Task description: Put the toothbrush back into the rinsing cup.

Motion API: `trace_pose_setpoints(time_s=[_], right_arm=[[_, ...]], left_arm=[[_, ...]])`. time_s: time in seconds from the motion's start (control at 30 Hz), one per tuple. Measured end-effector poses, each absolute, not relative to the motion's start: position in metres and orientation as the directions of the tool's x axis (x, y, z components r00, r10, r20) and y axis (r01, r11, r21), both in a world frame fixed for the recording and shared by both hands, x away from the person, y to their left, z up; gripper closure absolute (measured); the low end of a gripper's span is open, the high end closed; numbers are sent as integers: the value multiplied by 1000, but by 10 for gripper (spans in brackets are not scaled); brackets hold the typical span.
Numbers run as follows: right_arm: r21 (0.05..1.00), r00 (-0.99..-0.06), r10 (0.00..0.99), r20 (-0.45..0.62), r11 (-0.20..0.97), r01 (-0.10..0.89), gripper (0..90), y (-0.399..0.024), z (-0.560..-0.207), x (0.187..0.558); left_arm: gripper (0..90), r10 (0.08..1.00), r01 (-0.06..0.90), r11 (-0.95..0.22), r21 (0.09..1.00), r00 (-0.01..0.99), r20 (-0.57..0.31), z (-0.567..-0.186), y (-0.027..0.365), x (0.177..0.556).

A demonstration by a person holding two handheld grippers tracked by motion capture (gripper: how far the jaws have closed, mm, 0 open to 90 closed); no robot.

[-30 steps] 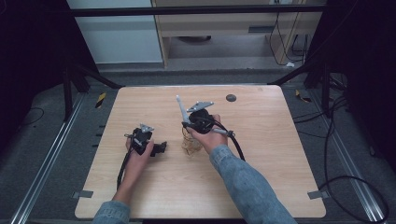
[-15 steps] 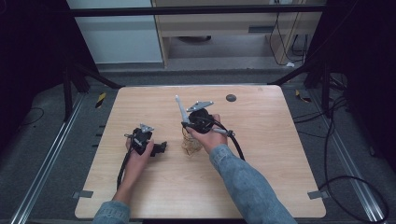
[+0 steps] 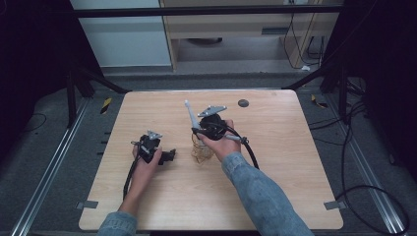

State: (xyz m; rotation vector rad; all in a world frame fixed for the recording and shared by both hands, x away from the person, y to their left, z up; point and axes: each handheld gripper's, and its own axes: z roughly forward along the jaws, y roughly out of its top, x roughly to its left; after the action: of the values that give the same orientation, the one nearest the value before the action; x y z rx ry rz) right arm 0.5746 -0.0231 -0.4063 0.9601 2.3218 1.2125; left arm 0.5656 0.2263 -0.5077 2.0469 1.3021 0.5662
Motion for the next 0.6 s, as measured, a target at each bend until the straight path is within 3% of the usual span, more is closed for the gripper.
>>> trace_pose_setpoints(time_s=[0.6], right_arm=[[820,-710,704,-12,414,396,594,-33,-401,566]], left_arm=[[0,909,634,-305,711,417,19,-508,226,566]])
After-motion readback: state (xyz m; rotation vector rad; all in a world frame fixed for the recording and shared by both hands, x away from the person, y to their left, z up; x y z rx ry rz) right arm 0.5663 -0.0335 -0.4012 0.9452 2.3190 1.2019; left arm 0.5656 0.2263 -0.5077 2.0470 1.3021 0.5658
